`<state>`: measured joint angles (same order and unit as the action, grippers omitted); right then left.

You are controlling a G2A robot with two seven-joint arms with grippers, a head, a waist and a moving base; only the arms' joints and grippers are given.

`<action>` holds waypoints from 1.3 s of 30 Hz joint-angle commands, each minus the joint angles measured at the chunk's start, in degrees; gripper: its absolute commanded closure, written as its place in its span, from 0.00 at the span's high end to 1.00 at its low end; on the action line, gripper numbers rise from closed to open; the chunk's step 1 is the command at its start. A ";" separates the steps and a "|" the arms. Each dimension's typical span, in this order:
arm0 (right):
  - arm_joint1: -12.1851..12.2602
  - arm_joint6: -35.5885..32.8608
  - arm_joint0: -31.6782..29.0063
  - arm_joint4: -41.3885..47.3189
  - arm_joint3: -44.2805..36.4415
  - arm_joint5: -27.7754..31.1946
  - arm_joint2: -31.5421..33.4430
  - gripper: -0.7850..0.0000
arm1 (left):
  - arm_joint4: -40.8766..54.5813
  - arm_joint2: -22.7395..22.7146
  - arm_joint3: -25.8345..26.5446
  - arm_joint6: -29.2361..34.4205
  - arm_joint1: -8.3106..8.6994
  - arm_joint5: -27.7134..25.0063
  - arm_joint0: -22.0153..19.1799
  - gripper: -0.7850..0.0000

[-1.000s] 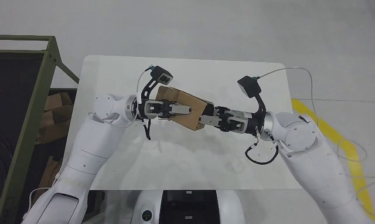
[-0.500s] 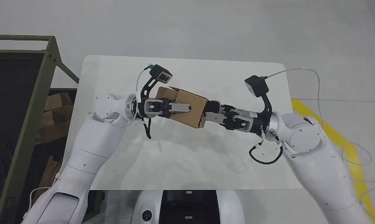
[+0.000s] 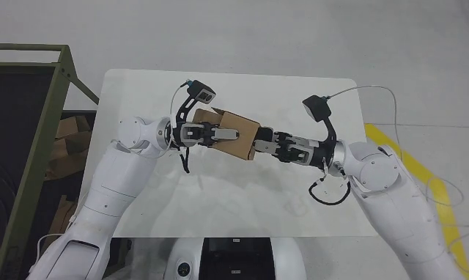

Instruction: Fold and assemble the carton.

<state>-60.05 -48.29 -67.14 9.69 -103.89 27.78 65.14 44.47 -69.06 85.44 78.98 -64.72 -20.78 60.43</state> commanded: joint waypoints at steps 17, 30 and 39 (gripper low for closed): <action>-0.79 1.88 2.48 -3.17 -0.20 -2.46 -2.94 0.25 | 0.08 0.27 0.04 0.32 -0.05 0.12 0.02 0.00; -1.04 2.34 2.67 -2.68 0.32 -0.92 -3.20 0.24 | -0.54 0.05 -0.07 -0.92 -0.05 -0.18 0.33 0.00; -0.40 1.92 0.15 -1.46 -0.47 0.22 0.27 0.26 | -0.65 -0.48 -0.12 -1.35 0.03 -0.28 0.42 0.00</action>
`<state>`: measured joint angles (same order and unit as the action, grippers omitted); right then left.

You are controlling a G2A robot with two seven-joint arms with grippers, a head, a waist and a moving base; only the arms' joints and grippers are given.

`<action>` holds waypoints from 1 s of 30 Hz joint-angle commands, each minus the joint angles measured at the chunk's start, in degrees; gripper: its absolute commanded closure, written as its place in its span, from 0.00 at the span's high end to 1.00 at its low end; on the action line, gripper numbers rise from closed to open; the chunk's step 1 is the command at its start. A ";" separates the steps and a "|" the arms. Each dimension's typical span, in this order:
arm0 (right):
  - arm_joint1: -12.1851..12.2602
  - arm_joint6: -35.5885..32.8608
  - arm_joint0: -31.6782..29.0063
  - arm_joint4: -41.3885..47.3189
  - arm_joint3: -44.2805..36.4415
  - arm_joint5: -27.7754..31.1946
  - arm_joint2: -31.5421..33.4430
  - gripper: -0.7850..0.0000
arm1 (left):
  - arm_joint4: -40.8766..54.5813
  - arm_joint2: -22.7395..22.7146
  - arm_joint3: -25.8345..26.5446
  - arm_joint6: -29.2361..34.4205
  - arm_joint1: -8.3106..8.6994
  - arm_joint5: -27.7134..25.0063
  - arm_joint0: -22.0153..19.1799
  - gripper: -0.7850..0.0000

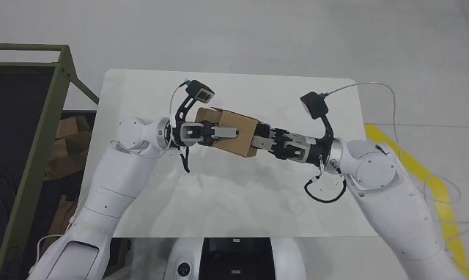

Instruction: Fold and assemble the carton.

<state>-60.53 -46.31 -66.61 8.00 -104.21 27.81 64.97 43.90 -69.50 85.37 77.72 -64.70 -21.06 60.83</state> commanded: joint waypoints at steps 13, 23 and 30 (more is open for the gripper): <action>0.97 -1.29 -4.12 2.99 -1.20 3.92 5.22 0.29 | -0.65 -0.03 -0.19 -1.24 -0.04 0.25 -0.32 0.00; 1.90 -0.85 -7.89 -0.16 -3.02 10.56 10.86 1.00 | -0.51 -0.48 0.07 -1.55 0.01 0.04 -0.29 0.00; 1.95 -0.73 -8.18 -0.65 -3.43 10.84 11.14 1.00 | -0.51 -0.48 0.07 -1.55 0.01 0.04 -0.29 0.00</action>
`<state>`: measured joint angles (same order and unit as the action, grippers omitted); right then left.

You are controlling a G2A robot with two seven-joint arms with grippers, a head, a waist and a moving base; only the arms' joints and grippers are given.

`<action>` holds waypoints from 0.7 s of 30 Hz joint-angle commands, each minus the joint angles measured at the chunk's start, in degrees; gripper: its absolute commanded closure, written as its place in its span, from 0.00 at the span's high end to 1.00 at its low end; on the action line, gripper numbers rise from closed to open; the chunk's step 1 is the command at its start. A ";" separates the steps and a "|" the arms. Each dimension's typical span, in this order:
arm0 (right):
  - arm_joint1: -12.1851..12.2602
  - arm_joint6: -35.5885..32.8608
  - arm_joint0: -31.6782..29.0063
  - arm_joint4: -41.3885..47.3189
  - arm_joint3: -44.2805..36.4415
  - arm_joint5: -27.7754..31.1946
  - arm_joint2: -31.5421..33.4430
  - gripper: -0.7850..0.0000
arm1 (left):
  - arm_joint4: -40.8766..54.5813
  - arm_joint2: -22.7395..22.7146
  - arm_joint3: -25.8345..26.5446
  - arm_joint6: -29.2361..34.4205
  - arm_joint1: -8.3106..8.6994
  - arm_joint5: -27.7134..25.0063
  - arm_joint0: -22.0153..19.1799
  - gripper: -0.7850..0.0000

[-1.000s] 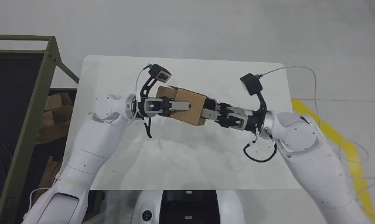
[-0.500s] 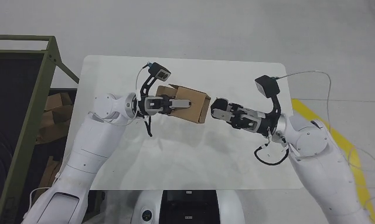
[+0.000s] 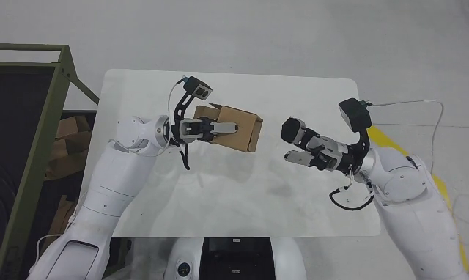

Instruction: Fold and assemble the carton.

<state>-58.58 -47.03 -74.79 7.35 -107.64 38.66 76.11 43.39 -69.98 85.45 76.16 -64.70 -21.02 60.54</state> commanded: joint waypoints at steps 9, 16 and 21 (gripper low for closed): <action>0.00 0.00 0.00 0.00 0.00 0.00 0.00 1.00 | 0.00 0.00 0.00 0.00 0.00 0.00 0.00 0.00; 0.00 0.00 0.00 0.00 0.00 0.00 0.00 1.00 | 0.00 0.00 0.00 0.00 0.00 0.00 0.00 0.00; 0.00 0.00 0.00 0.00 0.00 0.00 0.00 1.00 | -9.51 -0.06 3.09 -0.83 0.47 -0.25 -0.26 0.00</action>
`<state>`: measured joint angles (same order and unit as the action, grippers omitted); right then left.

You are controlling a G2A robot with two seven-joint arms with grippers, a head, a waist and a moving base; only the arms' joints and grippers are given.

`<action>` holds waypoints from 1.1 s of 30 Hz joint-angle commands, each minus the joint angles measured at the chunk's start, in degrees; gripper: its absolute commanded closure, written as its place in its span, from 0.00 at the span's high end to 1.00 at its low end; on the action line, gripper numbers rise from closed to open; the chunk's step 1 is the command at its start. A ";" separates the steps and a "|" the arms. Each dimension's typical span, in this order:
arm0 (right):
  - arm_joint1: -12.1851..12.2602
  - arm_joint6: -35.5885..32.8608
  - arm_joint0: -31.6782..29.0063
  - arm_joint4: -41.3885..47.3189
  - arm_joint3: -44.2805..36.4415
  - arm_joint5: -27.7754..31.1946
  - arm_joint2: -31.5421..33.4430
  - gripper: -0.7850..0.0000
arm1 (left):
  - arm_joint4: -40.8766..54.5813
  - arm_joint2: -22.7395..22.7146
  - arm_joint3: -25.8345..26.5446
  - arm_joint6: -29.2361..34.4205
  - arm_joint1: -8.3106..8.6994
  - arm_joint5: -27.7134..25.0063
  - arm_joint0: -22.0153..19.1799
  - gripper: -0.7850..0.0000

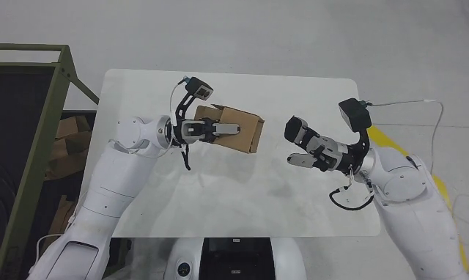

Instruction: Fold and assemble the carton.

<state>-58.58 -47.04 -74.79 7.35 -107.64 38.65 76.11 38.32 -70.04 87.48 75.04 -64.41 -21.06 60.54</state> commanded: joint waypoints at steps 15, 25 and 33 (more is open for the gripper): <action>0.49 8.13 -7.45 -4.48 -2.65 -3.88 5.60 1.00 | -28.01 2.41 10.97 7.40 2.52 -0.80 -7.89 0.00; 0.82 8.91 -10.42 -4.17 -4.61 -4.17 8.19 1.00 | -39.19 12.15 14.14 8.01 6.63 -0.20 -15.98 0.00; 0.89 8.68 -10.43 -4.47 -5.62 -4.13 8.45 1.00 | -39.34 14.50 13.96 7.06 7.94 -1.14 -17.58 0.00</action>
<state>-57.69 -38.37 -85.21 2.87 -113.28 34.53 84.57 -1.00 -55.52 101.44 82.08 -56.47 -22.22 42.95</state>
